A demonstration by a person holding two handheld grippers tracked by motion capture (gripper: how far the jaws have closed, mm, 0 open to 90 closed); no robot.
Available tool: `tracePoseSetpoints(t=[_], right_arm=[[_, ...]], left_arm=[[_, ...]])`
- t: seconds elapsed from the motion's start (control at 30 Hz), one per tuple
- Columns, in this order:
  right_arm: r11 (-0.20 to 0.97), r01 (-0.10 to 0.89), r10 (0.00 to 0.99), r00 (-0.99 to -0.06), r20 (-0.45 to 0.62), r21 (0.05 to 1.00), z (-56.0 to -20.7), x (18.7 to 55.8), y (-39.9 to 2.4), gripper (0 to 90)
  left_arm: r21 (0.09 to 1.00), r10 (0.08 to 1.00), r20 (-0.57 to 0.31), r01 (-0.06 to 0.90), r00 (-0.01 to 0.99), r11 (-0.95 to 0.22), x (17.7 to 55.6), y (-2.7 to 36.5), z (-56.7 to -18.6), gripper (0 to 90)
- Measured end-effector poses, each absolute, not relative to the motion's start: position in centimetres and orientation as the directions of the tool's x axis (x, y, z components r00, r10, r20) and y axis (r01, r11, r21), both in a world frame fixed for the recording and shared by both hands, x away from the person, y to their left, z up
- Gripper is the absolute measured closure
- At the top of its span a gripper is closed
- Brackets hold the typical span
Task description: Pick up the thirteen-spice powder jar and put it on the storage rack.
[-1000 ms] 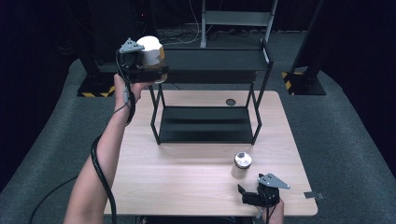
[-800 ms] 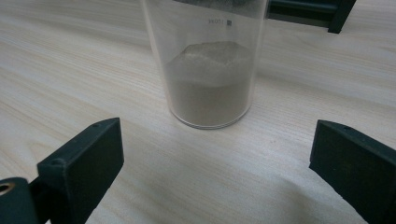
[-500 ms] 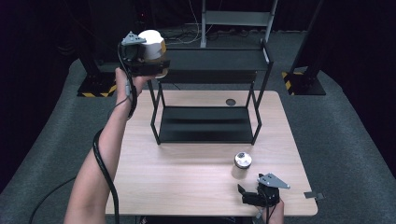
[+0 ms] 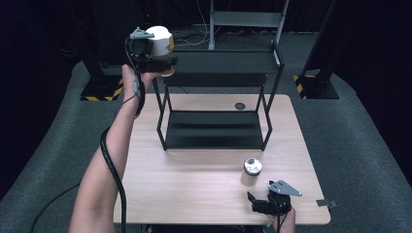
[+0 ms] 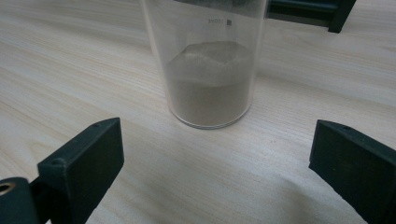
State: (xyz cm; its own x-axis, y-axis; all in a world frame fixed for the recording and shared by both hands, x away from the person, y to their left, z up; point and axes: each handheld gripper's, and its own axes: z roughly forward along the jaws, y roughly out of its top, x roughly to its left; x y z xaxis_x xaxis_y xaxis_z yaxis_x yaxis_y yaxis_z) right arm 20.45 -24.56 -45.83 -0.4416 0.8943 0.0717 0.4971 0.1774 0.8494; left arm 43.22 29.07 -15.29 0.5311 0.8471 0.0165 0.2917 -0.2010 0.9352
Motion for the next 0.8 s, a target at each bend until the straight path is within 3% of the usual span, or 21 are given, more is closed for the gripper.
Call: tracePoseSetpoints(t=[0.8], right_arm=[[0.176,0.498,0.893,-0.444,0.075,0.849,-45.8,20.5,-24.6,2.2]], left_arm=[[0.928,0.859,0.026,0.306,0.511,-0.21,44.3,27.8,-14.7,30.0]])
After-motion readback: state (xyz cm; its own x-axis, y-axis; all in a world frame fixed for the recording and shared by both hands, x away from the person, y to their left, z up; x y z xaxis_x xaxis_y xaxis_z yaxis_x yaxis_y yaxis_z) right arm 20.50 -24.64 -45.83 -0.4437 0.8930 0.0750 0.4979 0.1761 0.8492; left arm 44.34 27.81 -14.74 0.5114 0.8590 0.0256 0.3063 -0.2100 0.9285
